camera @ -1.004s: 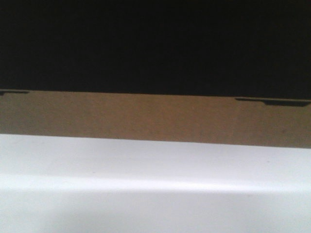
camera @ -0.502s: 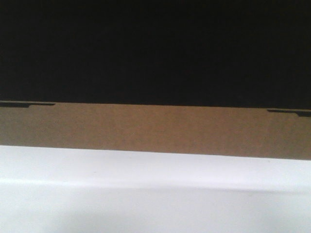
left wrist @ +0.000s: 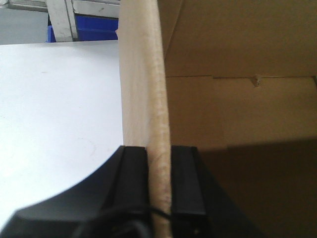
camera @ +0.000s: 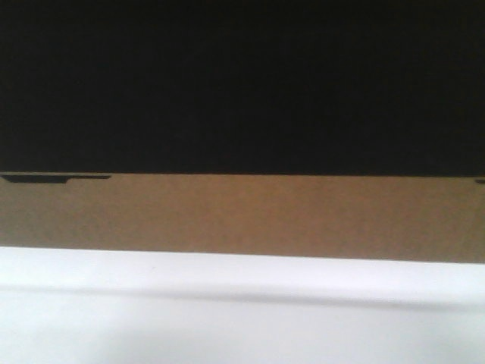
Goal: Grab box from left shelf to table start
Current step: 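Hold the box above the white table as the base approaches, then lower the box with both grippers onto the white table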
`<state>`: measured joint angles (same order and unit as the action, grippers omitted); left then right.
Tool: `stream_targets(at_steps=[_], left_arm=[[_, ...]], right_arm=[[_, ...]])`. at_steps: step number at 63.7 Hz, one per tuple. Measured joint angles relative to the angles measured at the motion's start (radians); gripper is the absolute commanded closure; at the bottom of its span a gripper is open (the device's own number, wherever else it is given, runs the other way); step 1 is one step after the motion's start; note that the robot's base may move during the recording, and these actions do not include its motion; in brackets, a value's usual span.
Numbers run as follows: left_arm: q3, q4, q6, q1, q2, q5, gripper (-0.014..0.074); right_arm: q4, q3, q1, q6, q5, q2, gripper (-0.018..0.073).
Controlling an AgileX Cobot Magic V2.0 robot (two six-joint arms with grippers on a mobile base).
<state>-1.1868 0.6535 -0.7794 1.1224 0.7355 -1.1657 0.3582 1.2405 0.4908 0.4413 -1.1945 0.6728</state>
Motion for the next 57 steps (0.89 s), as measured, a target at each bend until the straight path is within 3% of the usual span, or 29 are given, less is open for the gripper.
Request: stream_targets(at_steps=[16, 35, 57], left_arm=[[0.000, -0.003, 0.000, -0.002, 0.001, -0.016, 0.0691], [0.000, -0.003, 0.000, -0.009, 0.001, -0.029, 0.0691], [0.000, 0.006, 0.000, -0.009, 0.025, -0.010, 0.0691]], right_arm=[[0.025, 0.004, 0.000, -0.035, 0.018, 0.065, 0.0503], [0.093, 0.021, 0.000, -0.010, 0.041, 0.152, 0.0503], [0.104, 0.047, 0.000, -0.005, 0.026, 0.154, 0.0503]])
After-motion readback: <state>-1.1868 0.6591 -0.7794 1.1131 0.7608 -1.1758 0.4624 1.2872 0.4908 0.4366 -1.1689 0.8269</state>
